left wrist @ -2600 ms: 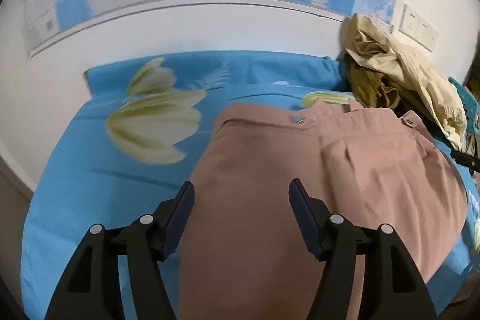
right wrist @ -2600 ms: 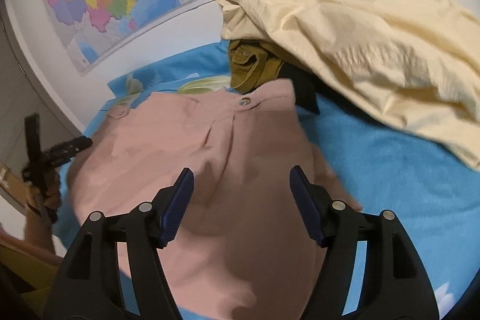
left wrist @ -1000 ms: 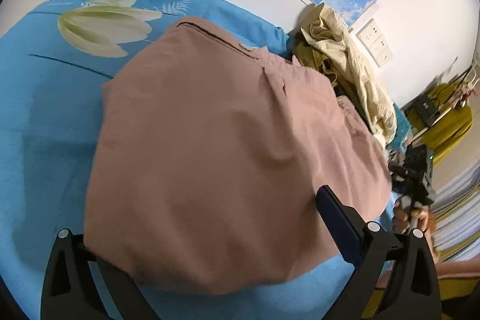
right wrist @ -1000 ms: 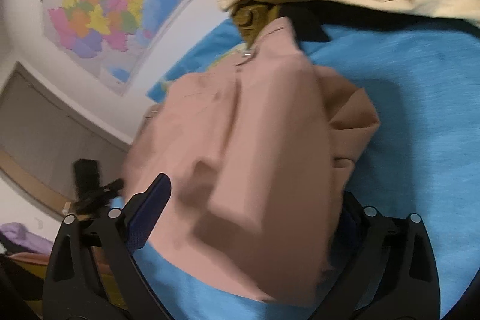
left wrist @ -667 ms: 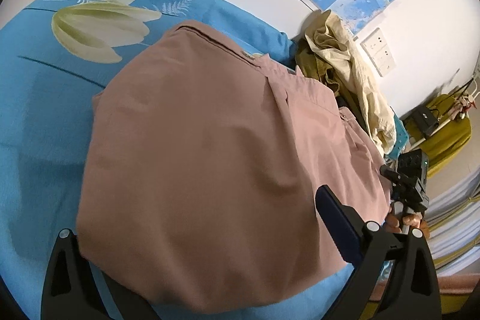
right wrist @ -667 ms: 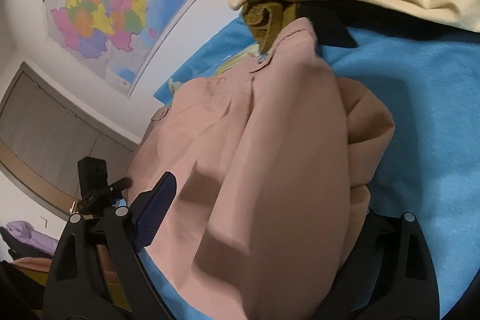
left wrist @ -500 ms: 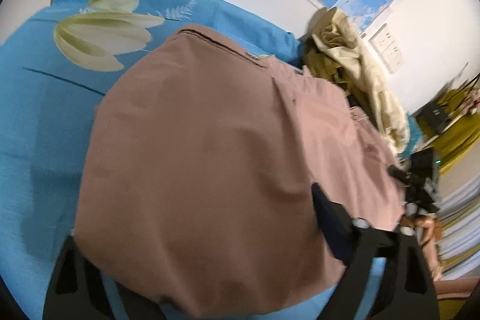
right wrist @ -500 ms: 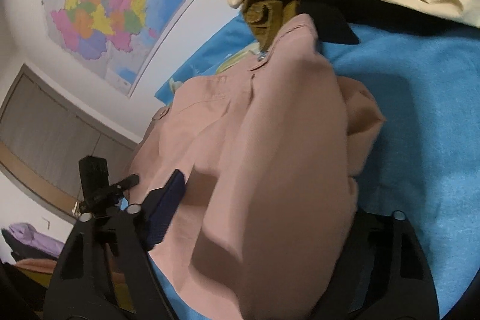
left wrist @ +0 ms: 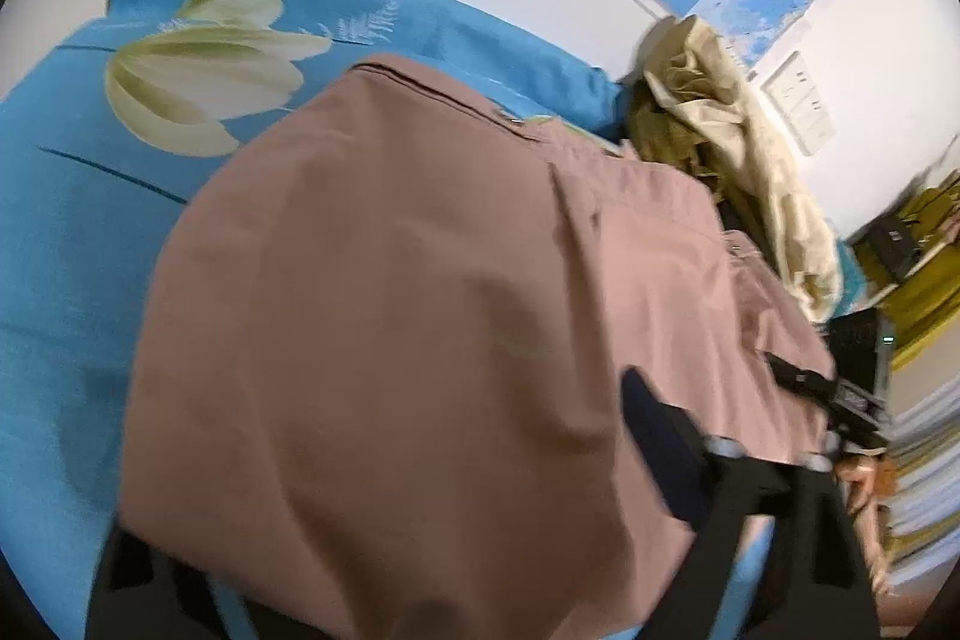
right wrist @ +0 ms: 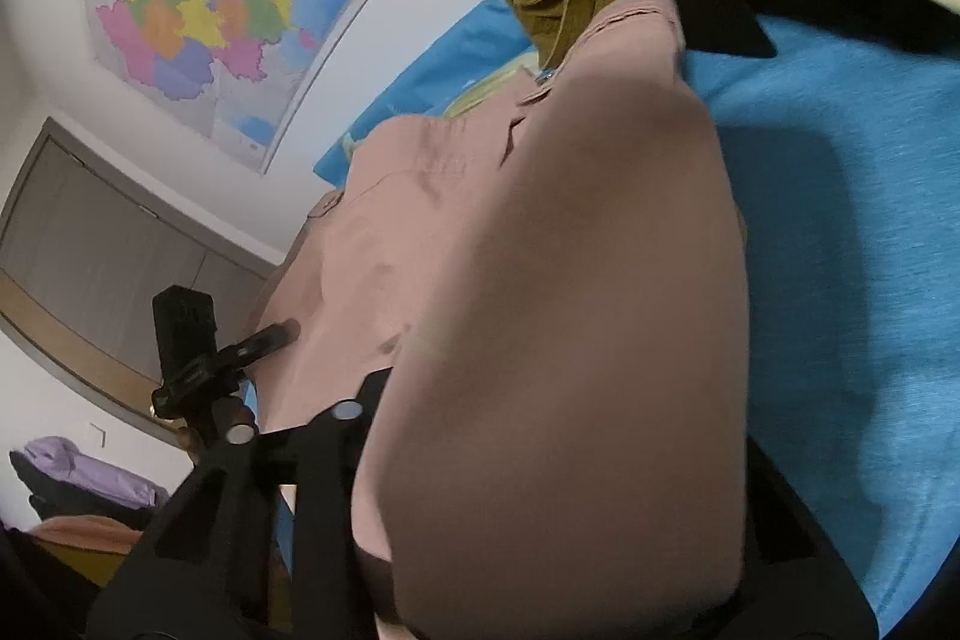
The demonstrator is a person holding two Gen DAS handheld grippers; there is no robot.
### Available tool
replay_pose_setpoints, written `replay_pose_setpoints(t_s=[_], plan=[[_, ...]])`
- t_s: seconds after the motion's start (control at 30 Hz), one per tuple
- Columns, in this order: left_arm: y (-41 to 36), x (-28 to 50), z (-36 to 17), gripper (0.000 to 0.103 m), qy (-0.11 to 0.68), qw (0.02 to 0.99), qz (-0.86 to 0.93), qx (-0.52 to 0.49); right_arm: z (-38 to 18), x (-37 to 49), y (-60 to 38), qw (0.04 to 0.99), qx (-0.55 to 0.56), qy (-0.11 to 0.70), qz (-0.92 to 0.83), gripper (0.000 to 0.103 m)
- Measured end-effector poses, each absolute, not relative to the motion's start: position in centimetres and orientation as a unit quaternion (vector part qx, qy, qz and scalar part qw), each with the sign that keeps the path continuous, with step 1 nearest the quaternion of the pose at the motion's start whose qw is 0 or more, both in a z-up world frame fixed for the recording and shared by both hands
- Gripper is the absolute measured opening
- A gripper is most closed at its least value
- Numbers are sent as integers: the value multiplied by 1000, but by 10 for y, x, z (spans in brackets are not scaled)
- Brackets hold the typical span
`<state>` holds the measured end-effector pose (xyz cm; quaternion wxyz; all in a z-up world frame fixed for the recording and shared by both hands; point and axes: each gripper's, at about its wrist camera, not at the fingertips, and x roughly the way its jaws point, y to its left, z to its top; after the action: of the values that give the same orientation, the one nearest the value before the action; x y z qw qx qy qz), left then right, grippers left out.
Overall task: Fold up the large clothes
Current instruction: 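Grasp the jacket bundle with both grippers and lift it off the sheet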
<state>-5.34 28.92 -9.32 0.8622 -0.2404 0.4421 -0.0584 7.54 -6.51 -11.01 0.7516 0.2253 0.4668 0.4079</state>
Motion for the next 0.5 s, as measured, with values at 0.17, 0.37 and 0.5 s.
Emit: replay_pose_setpoints(t_s=[0.17, 0.37, 0.5], plan=[[292, -53, -92, 46, 446, 863, -40, -233, -112, 76, -65, 748, 232, 467, 410, 45], [291, -50, -94, 57, 441, 862, -48, -243, -109, 74, -53, 757, 205, 467, 409, 40], [288, -50, -92, 45, 440, 866, -37, -234, -107, 73, -54, 761, 203, 464, 404, 26]])
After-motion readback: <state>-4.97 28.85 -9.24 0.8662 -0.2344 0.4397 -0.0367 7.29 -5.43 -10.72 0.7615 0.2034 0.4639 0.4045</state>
